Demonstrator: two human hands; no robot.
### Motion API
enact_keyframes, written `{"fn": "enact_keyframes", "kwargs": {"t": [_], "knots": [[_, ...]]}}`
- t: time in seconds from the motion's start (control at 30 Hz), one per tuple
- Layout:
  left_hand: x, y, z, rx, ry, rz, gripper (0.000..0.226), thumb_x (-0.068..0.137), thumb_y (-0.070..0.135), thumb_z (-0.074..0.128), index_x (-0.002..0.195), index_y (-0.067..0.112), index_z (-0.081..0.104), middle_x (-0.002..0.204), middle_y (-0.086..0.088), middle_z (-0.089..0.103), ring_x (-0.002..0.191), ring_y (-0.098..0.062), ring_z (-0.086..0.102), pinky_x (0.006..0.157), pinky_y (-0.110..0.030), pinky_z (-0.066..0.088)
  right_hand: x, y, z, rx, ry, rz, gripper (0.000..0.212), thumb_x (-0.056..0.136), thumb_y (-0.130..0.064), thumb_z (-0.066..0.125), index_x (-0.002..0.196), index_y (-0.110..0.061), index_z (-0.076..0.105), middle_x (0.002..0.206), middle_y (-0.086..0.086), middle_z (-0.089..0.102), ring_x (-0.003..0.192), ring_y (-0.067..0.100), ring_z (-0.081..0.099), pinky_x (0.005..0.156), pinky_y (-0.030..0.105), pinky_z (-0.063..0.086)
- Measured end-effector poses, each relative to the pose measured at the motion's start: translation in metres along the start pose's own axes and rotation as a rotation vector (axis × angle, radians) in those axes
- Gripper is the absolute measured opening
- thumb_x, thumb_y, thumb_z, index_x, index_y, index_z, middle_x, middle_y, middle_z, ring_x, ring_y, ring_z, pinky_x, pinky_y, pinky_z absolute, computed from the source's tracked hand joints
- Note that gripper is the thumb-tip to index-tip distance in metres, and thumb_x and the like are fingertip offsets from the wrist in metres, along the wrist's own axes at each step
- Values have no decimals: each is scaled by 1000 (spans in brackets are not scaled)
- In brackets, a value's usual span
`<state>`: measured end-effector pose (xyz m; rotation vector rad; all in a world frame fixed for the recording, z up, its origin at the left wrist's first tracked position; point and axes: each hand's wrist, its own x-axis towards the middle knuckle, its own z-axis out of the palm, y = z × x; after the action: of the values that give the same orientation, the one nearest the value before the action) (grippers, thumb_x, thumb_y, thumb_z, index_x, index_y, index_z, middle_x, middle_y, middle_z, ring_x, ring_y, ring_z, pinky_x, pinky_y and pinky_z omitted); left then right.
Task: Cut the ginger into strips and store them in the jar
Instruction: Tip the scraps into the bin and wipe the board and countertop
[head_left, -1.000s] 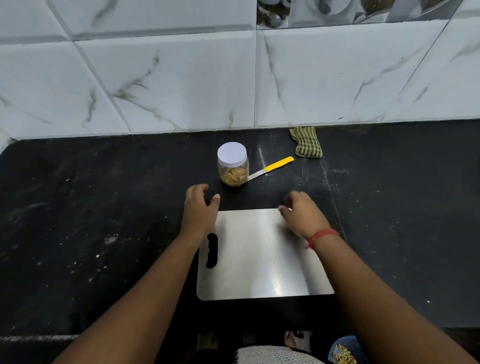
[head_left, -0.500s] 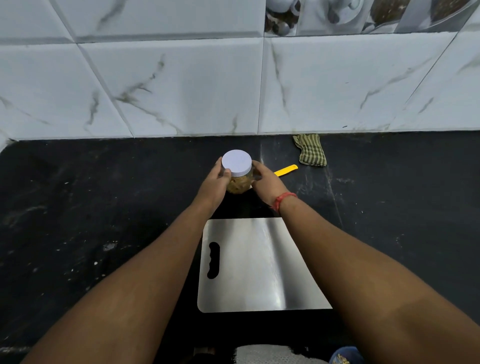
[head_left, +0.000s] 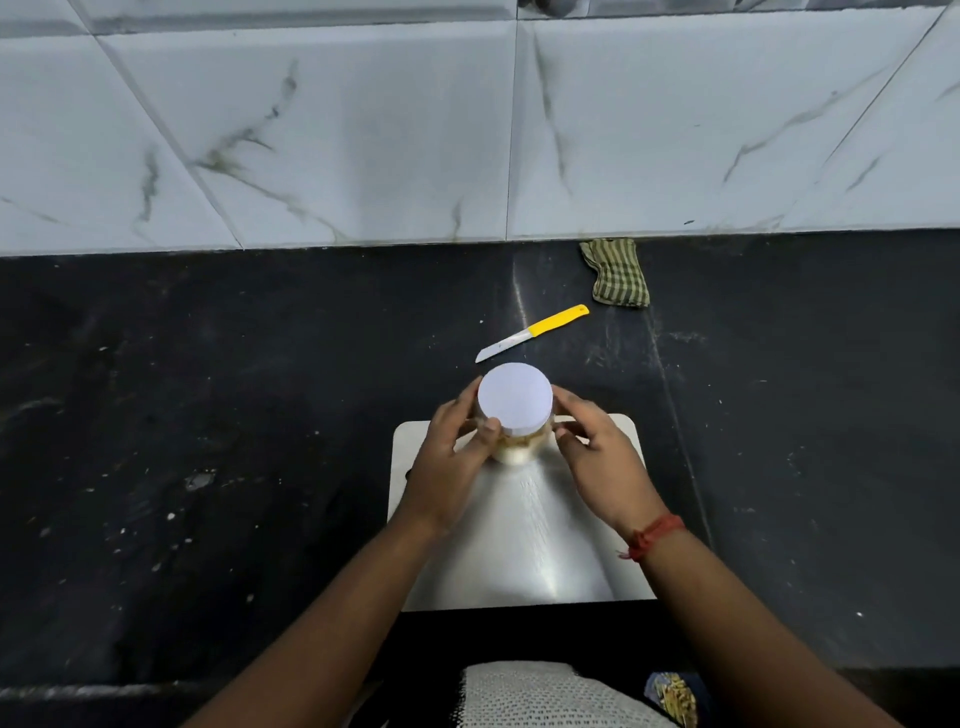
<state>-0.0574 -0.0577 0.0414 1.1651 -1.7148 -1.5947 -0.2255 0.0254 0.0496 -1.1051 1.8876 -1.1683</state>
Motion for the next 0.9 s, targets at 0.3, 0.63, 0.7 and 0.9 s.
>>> {"fn": "enact_keyframes", "kwargs": {"t": [0.3,0.63,0.7,0.9], "knots": [[-3,5,2,26,-52,0,45,91,44,57,136,50,52,134,20,53,122,0,55,109,-28,44,-14,7,-5,3,-2,15,56,93,1,49,133,-38,51,128,-23,53,113,-3,53,90,4,39],[3,-6,-8,-32,-18,-9,39,105,25,53,139,44,47,140,9,54,122,6,54,96,-10,42,-6,17,-17,60,72,87,46,96,-6,50,131,-35,53,118,-16,59,107,-1,56,91,13,41],[17,-4,-11,14,33,-27,39,106,27,53,142,42,48,140,10,54,123,6,54,96,-8,40,11,18,-23,20,116,70,43,94,-4,51,130,-28,55,118,-8,60,107,2,55,93,15,41],[98,-5,-21,584,34,107,45,99,22,62,142,14,56,134,-5,58,124,-24,55,108,-43,44,110,23,-35,-403,90,-16,44,91,-7,53,134,-14,52,127,9,53,117,23,51,104,30,38]]}}
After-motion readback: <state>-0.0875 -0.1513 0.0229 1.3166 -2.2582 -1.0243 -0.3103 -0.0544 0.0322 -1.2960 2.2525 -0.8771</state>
